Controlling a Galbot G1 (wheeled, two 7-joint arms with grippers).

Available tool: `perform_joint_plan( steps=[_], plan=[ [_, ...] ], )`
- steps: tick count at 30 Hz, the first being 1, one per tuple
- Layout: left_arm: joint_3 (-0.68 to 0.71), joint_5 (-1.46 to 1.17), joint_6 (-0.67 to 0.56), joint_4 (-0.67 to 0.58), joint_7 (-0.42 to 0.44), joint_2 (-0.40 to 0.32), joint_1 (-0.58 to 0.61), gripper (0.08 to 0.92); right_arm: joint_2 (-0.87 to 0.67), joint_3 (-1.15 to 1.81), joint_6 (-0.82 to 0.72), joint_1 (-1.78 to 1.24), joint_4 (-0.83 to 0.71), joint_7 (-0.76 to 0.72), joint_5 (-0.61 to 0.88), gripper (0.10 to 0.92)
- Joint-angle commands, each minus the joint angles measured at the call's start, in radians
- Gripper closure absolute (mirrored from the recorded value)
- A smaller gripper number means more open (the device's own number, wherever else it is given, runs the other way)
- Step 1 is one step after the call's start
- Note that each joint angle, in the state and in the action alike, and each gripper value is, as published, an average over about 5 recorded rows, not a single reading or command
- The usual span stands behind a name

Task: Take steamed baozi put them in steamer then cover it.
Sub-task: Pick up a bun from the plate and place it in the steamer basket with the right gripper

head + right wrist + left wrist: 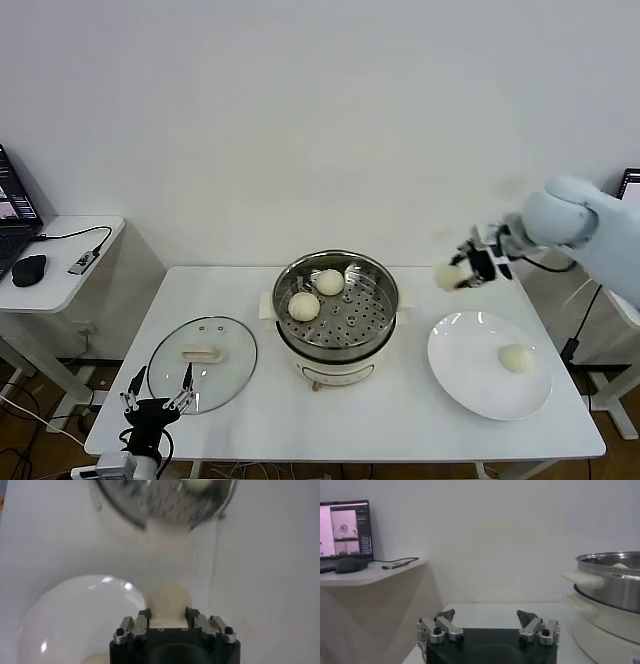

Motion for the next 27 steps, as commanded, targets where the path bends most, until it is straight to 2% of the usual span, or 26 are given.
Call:
perform_joint_plan(
  steps=[1,14,27],
  plan=[
    [-0.003,0.0,0.0,0.002,0.0,-0.001,0.001,0.177,0.25,-0.125,0.063,0.104,-0.011,0.04,0.13,0.558],
    [-0.022,0.0,0.0,-0.003,0.0,-0.015,0.004,0.177,0.38,-0.19,0.307,-0.016,-0.065,0.045,0.022,0.557],
    [-0.022,0.001,-0.003,-0.003,0.0,-0.021,0.004,0.177,0.44,-0.201,0.467,-0.056,-0.104,0.06,-0.127,0.559]
  ],
)
